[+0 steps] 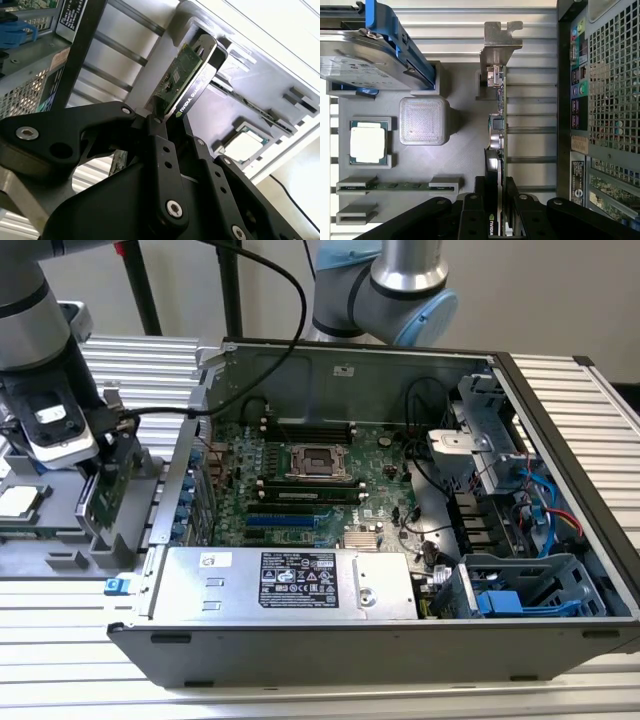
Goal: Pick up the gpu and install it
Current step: 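Pick up the gpu and move the gpu toward the slot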
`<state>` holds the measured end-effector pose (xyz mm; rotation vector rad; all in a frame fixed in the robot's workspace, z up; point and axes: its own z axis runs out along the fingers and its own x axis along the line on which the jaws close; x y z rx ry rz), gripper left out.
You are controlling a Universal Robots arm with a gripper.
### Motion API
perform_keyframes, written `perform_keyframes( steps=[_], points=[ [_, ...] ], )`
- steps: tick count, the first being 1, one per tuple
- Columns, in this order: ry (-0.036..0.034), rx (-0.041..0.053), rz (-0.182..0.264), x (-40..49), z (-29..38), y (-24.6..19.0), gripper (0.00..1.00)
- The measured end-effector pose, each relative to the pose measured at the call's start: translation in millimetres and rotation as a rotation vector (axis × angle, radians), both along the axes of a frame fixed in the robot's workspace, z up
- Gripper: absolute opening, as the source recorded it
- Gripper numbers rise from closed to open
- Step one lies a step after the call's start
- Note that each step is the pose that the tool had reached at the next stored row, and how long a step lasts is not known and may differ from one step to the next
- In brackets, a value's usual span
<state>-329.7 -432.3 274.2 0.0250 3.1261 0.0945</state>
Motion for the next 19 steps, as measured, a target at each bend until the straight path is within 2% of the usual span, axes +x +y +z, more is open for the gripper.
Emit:
perform_keyframes(
  steps=[19],
  points=[
    [0.0000,0.0001,0.000,0.0,21.3,0.0,0.00]
  ],
)
